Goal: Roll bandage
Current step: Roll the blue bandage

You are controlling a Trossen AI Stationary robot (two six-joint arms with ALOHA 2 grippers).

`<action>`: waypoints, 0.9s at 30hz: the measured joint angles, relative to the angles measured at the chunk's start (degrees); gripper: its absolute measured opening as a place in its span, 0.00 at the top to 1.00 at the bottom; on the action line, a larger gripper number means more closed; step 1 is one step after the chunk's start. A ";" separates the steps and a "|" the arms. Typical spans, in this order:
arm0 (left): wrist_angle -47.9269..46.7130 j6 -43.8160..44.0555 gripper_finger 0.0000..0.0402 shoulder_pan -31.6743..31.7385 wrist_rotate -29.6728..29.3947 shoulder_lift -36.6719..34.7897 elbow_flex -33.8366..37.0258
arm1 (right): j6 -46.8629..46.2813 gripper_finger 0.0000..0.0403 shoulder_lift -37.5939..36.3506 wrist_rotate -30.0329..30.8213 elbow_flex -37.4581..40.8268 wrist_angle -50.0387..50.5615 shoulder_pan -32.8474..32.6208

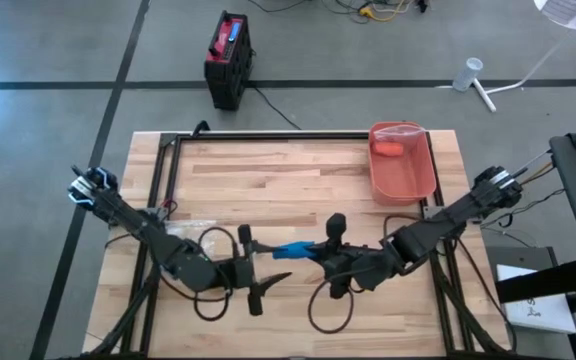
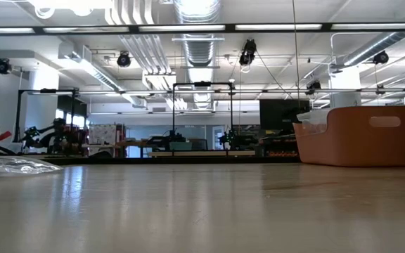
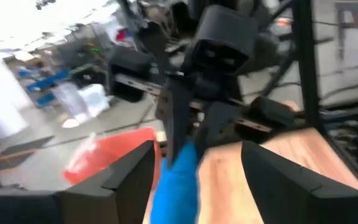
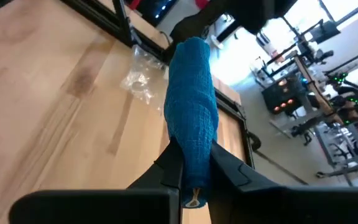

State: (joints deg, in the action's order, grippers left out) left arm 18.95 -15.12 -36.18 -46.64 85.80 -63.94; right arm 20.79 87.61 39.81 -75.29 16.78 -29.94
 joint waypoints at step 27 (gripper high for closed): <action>-19.61 14.22 0.42 8.76 12.32 2.89 -0.20 | -5.79 0.93 0.81 -7.99 0.37 6.21 3.75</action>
State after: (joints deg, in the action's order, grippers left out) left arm -0.66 -0.90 -27.42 -34.32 88.68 -64.14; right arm 15.00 88.42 31.82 -74.91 22.99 -26.20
